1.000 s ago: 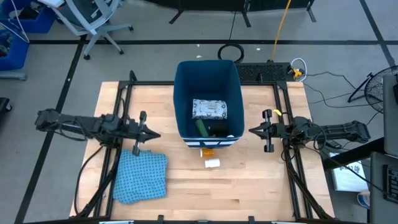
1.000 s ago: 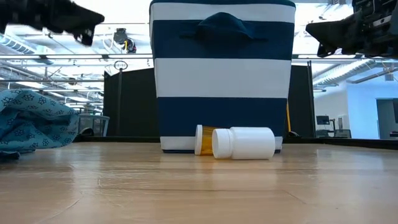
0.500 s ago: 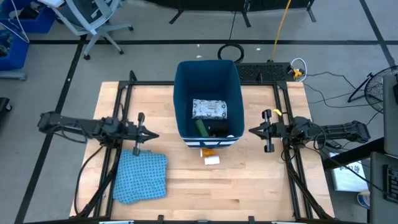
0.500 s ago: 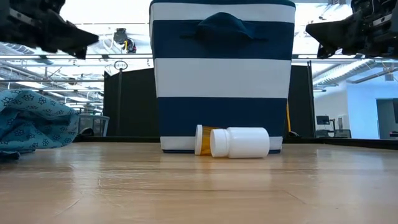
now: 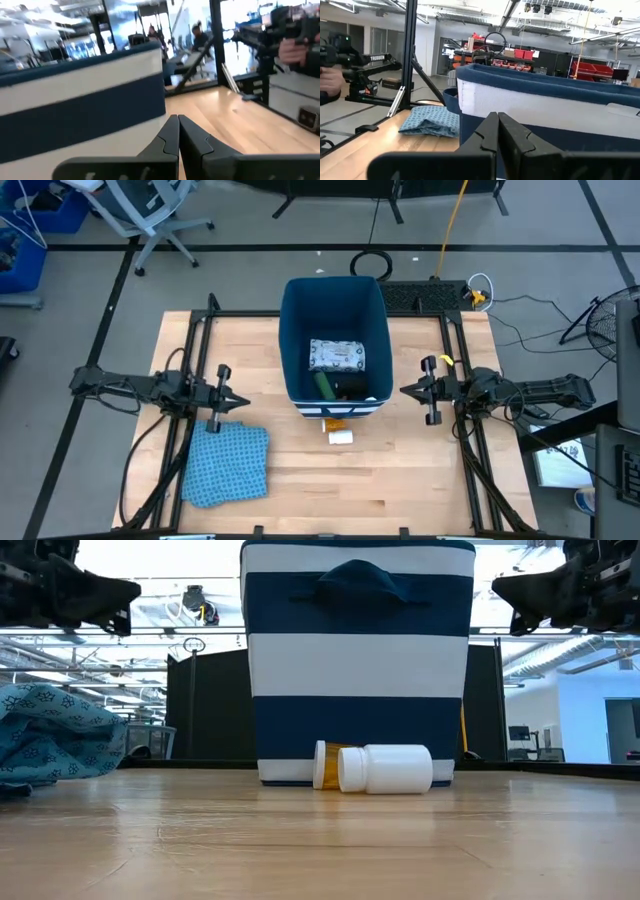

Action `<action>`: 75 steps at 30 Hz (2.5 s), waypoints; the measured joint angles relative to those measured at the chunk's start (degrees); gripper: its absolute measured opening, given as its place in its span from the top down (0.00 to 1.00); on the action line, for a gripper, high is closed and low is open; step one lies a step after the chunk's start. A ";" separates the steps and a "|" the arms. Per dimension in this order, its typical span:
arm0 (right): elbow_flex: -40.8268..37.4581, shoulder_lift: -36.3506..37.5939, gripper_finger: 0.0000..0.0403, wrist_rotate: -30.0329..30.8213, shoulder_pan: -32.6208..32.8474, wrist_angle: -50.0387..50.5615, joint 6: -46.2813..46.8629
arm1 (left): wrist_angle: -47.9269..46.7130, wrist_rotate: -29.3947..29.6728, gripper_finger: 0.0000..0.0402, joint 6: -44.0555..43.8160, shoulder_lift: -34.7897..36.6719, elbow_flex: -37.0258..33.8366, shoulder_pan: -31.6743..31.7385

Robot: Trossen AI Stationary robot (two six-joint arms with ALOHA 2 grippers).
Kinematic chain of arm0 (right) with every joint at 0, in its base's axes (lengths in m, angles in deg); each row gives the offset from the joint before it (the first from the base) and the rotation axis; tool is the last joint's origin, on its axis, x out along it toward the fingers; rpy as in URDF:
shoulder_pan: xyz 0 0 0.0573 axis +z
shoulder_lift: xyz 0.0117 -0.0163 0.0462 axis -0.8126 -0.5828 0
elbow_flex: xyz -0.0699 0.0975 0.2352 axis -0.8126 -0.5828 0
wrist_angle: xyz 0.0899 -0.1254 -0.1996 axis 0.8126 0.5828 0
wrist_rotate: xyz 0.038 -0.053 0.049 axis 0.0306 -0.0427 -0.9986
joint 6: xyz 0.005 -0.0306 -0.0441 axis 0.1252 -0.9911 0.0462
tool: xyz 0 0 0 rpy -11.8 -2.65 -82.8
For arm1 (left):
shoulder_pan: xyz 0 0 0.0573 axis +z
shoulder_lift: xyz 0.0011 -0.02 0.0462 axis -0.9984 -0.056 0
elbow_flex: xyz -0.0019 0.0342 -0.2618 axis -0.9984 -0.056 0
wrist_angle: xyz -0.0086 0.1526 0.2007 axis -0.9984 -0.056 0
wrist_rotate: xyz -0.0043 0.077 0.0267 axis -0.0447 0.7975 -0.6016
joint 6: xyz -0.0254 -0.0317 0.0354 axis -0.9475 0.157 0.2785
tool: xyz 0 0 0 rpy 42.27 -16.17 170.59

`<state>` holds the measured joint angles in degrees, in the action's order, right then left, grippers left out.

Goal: Pick & place medical supplies in basket/bin
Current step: Put the white medicine bottle into the blue bin

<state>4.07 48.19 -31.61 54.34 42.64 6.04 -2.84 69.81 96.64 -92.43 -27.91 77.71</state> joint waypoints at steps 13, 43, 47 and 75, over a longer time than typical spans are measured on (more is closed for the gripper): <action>5.01 -1.77 1.00 -2.75 5.83 -3.56 -1.31 | 3.58 7.39 0.95 -0.82 -0.10 -2.51 0.04; 61.53 -77.13 0.63 45.63 36.01 29.83 7.89 | 9.25 6.18 0.95 -2.78 -0.10 -2.48 0.04; 61.51 -79.87 0.52 41.62 35.76 31.08 10.98 | 10.26 3.85 0.95 -2.73 -0.11 -2.46 0.04; 61.40 -90.27 0.41 30.17 27.03 38.04 21.66 | 8.37 1.30 0.95 -2.75 -0.11 -2.46 0.04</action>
<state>65.47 -42.08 -1.45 81.37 80.68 27.70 5.53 71.11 93.89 -92.54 -30.37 77.75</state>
